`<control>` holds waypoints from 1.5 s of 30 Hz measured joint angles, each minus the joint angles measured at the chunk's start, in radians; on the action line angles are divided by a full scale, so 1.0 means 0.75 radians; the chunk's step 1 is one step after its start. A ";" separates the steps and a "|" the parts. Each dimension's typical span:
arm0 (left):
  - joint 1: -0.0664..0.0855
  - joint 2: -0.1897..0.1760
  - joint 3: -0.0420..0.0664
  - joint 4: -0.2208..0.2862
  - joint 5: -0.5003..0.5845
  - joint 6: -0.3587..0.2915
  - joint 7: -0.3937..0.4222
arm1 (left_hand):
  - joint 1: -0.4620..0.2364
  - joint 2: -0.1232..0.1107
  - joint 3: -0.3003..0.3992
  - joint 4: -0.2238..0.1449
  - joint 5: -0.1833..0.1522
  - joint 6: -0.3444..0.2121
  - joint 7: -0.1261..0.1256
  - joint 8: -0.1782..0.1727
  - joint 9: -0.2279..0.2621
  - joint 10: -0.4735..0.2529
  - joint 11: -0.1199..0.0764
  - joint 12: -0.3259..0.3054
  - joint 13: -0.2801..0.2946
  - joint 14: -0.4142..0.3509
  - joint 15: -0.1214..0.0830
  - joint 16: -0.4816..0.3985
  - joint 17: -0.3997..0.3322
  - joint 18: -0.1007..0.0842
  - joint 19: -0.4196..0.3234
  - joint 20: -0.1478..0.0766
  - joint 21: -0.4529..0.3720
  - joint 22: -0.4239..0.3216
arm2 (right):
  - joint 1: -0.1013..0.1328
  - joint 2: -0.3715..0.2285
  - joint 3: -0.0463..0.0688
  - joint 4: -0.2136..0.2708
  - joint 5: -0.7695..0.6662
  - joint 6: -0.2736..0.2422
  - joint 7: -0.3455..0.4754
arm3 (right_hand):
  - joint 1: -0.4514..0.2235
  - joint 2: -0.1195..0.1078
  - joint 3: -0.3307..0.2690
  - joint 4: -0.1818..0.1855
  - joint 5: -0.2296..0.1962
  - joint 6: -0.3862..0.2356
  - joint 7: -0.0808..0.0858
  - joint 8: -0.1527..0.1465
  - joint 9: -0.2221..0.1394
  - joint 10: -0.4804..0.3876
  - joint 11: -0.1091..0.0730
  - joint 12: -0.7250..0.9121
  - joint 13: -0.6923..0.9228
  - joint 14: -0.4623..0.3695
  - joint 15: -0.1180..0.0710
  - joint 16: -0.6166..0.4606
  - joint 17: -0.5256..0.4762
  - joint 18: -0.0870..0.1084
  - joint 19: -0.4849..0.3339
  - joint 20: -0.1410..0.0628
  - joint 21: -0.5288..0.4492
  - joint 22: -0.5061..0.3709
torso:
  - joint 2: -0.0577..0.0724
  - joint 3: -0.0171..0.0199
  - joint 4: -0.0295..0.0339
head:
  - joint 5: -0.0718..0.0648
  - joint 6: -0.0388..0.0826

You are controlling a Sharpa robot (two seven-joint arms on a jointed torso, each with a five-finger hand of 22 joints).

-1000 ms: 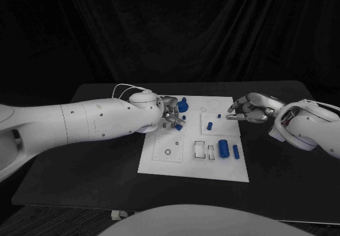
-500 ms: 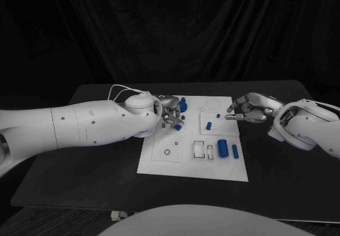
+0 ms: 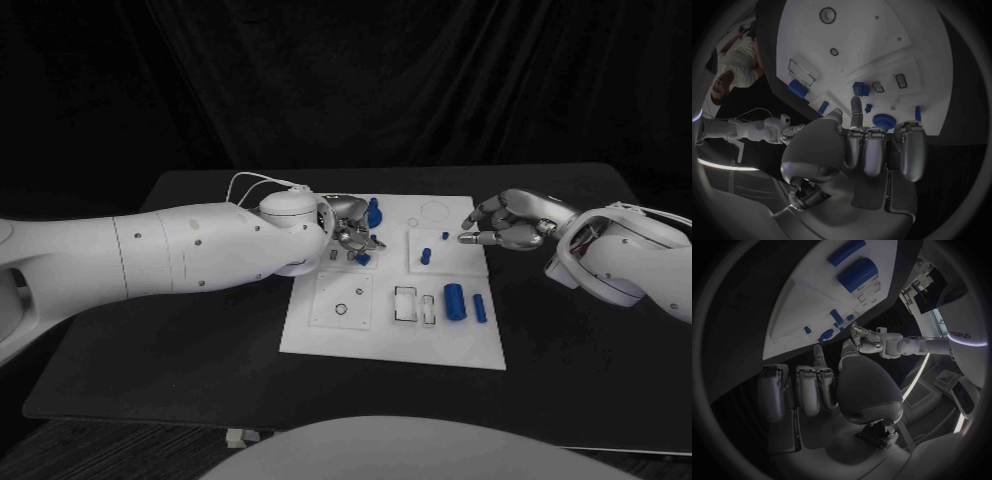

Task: Assemble the parts on the task board

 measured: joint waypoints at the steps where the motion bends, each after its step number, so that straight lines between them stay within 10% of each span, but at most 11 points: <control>1: 0.000 0.003 0.000 -0.005 0.004 0.004 -0.002 | -0.011 0.004 -0.002 0.001 -0.004 0.000 0.000 0.000 0.000 0.000 0.000 0.000 0.000 0.000 0.000 0.000 0.000 0.000 0.000 0.000 0.000 0.000 | 0.000 0.000 0.000 0.000 0.000 0.000 0.000 | -0.001 0.001 0.000 0.000 0.000 0.000 0.000 0.000 0.000 0.000 0.000 0.000 0.000 0.000 0.000 0.000 0.000 0.000 0.000 0.000 0.000 0.000 | 0.000 0.0000 0.0000 | 0.000 0.000; 10: 0.000 0.037 0.000 -0.057 0.024 0.035 -0.024 | -0.062 0.005 -0.043 -0.003 -0.029 0.007 -0.007 0.018 0.028 0.000 0.000 0.000 0.000 0.000 0.000 0.000 0.000 0.000 0.000 0.000 0.000 0.000 | -0.001 0.002 0.000 -0.001 0.000 0.001 0.000 | -0.006 0.006 0.000 0.000 0.000 0.000 0.000 0.000 -0.001 0.000 0.000 0.000 0.000 0.000 0.000 0.000 0.000 0.000 0.000 0.000 0.000 0.000 | 0.000 0.0006 -0.0006 | 0.003 0.000; 19: -0.002 0.050 0.000 -0.091 0.031 0.058 -0.039 | -0.052 -0.005 -0.078 -0.004 -0.052 -0.029 -0.014 0.110 0.221 0.000 0.000 0.000 0.000 0.000 0.000 0.000 0.000 0.000 0.000 0.000 -0.007 0.000 | -0.001 0.001 0.000 -0.001 0.000 0.001 0.000 | -0.010 0.010 -0.004 0.004 0.000 0.000 0.000 0.000 -0.001 0.000 0.000 0.000 0.000 0.000 0.000 0.000 0.000 0.000 0.000 0.000 0.000 0.000 | 0.000 0.0009 -0.0013 | 0.000 0.000; 45: -0.025 0.076 0.000 -0.135 0.035 0.111 -0.037 | -0.014 -0.007 -0.083 -0.007 -0.058 -0.077 -0.005 0.110 0.265 0.000 0.000 0.000 0.000 0.000 0.000 0.000 0.000 0.000 0.000 0.000 -0.013 0.000 | -0.001 -0.001 0.000 0.002 0.000 0.001 -0.001 | -0.012 0.012 -0.004 0.004 0.000 0.000 0.000 0.000 -0.002 0.000 0.000 0.000 0.001 0.000 0.000 0.000 0.000 0.000 0.000 0.000 0.000 -0.001 | -0.001 0.0005 -0.0008 | -0.001 0.000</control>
